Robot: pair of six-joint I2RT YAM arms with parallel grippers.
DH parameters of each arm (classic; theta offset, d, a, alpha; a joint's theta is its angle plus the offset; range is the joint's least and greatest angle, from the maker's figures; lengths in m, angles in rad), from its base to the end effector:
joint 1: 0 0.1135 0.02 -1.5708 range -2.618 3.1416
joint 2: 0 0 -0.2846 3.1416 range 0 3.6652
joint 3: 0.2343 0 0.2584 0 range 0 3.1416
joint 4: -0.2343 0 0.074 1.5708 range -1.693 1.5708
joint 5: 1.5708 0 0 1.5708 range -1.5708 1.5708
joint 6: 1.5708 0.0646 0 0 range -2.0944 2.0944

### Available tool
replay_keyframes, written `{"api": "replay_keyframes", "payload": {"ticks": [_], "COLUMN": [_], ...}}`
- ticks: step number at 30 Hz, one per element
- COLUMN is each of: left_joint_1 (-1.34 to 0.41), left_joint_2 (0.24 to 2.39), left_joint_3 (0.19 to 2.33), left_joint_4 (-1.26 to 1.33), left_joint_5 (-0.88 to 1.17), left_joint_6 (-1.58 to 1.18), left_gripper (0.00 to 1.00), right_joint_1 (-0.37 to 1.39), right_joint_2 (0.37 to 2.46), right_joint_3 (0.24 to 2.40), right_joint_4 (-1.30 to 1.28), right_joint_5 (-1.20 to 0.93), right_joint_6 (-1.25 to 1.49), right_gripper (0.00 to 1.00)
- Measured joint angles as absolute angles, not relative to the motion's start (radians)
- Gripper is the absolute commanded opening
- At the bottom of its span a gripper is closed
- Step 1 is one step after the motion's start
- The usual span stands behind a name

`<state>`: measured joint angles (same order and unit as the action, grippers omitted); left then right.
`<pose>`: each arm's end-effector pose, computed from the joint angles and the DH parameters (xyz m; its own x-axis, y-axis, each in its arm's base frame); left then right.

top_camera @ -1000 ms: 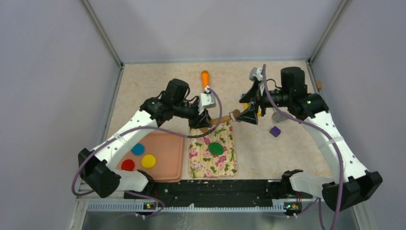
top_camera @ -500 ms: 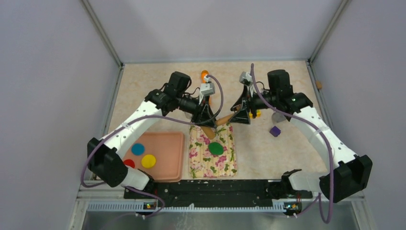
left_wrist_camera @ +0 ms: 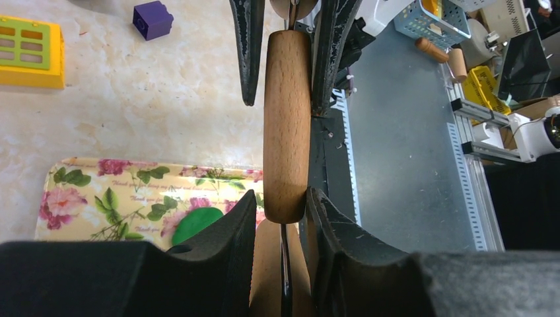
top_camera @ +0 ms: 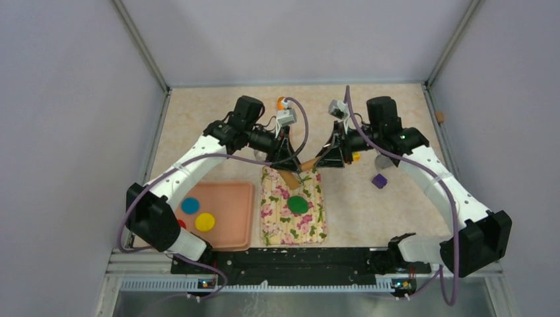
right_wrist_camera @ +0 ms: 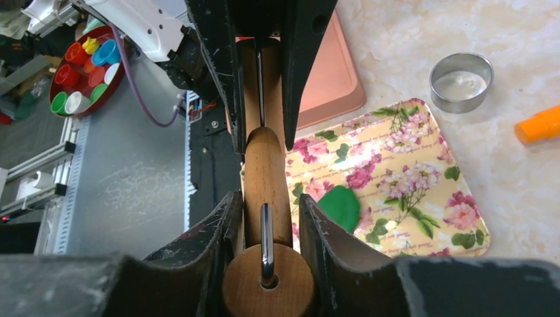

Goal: Roll out the dumpling wrappers from the dough

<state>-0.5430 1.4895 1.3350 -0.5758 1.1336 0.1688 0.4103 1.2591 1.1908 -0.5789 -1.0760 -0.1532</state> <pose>0.2523 -0.2206 0.3501 -0.4292 0.3421 -0.8359 0.8812 -0.0443 -0.4706 0.2259 0.1603 0.3640 -0.4193 -0.2614 -0.8694 -0.9078 0.1169 0.4027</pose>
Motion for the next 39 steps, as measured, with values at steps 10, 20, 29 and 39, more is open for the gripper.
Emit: {"api": "replay_keyframes", "payload": {"ticks": [10,20,29,39], "left_joint_1": [-0.5,-0.437,-0.495,-0.577], "left_joint_2": [1.504,1.383,1.524,1.922], "left_joint_3": [1.328,1.065,1.058,1.472], "left_joint_4": [-0.561,-0.541,-0.55,-0.62], "left_joint_5": [0.979,0.588,0.394,0.372], "left_joint_6": [0.151,0.045,0.155,0.498], "left_gripper": [0.79,0.71,0.58,0.51], "right_joint_1": [0.411,0.411,0.411,0.411], "right_joint_2": [1.269,1.193,1.136,1.046], "right_joint_3": [1.184,1.165,1.167,1.314], "right_joint_4": [-0.638,-0.779,-0.9,-1.039], "right_joint_5": [-0.941,-0.57,-0.398,-0.379], "right_joint_6": [-0.215,-0.384,-0.477,-0.496], "right_gripper": [0.0,0.0,0.0,0.0]}}
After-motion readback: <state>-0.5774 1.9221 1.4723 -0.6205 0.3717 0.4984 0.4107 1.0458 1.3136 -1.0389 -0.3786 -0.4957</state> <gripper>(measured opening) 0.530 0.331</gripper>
